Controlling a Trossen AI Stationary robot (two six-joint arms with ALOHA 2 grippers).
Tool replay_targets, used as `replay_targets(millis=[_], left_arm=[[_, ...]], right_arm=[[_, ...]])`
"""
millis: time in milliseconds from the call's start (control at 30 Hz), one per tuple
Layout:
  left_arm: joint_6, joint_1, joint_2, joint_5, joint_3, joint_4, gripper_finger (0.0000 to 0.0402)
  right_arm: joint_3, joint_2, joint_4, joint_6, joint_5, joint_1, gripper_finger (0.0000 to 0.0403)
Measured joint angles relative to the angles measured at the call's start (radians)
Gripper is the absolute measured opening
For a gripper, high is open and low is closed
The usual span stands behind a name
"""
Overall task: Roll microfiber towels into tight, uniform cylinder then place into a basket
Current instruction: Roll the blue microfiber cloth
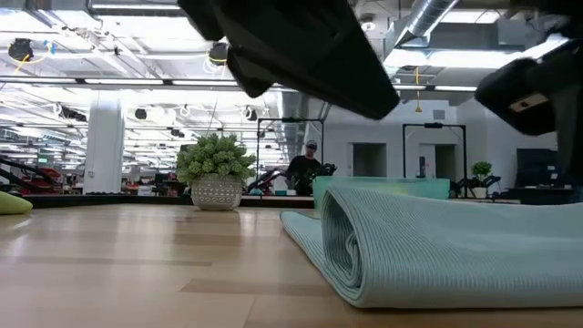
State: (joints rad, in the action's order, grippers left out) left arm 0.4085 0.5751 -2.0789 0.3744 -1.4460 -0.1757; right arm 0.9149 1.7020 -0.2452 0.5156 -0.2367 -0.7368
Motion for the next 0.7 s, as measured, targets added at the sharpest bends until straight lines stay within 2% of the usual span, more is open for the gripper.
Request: replay_targets(millis=[200,400,500,567,700], left_arm=[[0.060,-0.014,0.000,-0.003,0.092,0.055,0.0000],[0.096,-0.031,0.000,-0.087,0.109,0.049,0.0000],[0.109,-0.029,0.000,-0.099,0.106,0.031,0.0000],[0.117,-0.022,0.007,-0.094,0.098,-0.009,0.0000],[0.111,-0.007,0.031,-0.009,0.064,-0.009,0.0000]], right_arm=[[0.000,0.000,-0.001,0.000,0.006,-0.001,0.0088],[0.001,-0.001,-0.016,0.008,0.006,-0.001,0.0087],[0.031,-0.025,-0.096,0.057,-0.018,-0.021,0.0081],[0.043,-0.050,-0.121,0.062,-0.049,-0.047,0.0074],[0.041,-0.066,-0.130,0.060,-0.099,-0.102,0.0058]])
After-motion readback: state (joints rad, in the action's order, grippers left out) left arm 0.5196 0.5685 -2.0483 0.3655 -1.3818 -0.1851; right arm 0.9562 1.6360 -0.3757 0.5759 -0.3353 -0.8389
